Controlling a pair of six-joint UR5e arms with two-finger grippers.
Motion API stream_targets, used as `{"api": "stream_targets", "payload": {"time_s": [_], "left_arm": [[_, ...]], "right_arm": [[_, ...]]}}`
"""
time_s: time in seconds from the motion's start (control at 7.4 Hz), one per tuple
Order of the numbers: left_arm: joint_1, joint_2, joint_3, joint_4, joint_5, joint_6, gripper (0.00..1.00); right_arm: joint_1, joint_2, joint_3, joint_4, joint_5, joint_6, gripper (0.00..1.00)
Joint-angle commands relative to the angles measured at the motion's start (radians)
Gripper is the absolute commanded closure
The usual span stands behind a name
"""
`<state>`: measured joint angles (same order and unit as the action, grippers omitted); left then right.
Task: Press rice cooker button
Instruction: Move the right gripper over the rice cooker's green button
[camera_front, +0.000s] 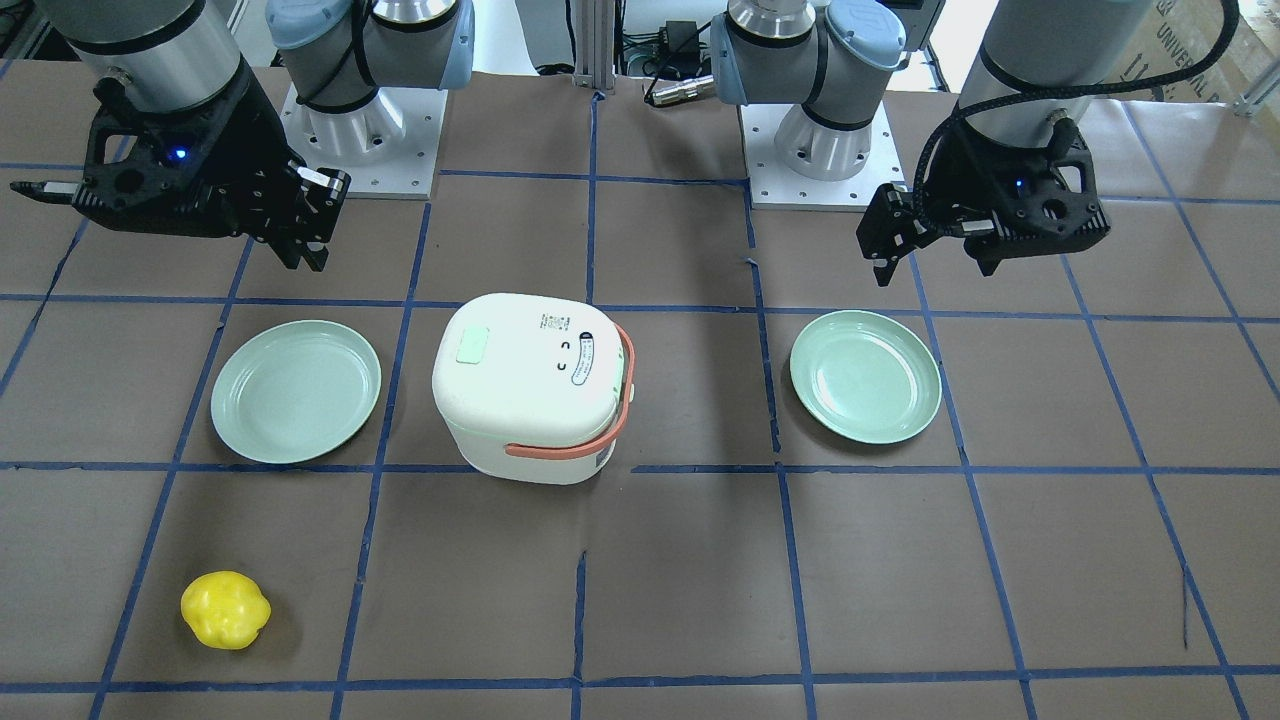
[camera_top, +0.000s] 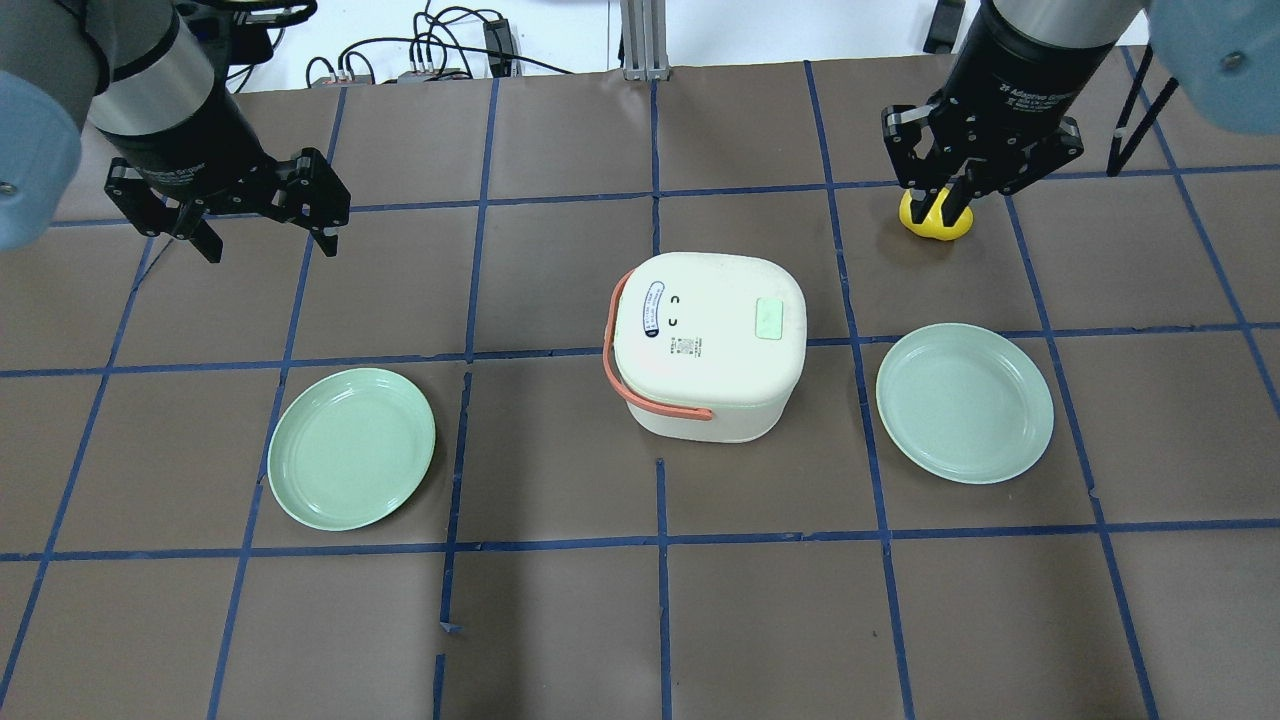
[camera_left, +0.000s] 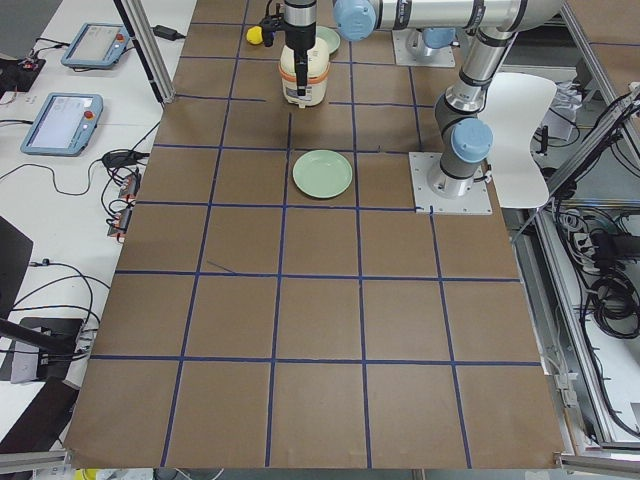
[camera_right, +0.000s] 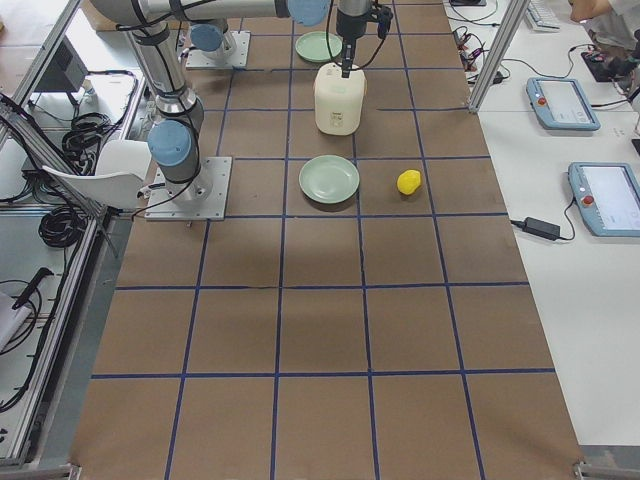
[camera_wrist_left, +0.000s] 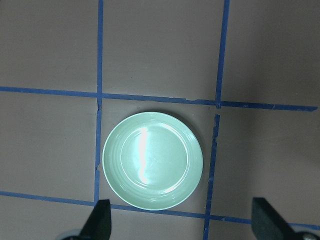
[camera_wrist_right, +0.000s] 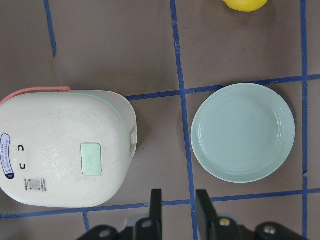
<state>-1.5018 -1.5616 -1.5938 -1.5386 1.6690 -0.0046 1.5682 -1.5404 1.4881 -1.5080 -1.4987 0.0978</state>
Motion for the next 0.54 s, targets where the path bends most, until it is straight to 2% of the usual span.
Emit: {"api": "stream_targets", "payload": {"time_s": [0.0, 0.41], "left_arm": [[0.000, 0.000, 0.000, 0.000, 0.000, 0.000, 0.00], [0.000, 0.000, 0.000, 0.000, 0.000, 0.000, 0.00]], "right_arm": [[0.027, 0.008, -0.023, 0.000, 0.032, 0.026, 0.87], [0.136, 0.037, -0.023, -0.035, 0.032, 0.155, 0.87]]}}
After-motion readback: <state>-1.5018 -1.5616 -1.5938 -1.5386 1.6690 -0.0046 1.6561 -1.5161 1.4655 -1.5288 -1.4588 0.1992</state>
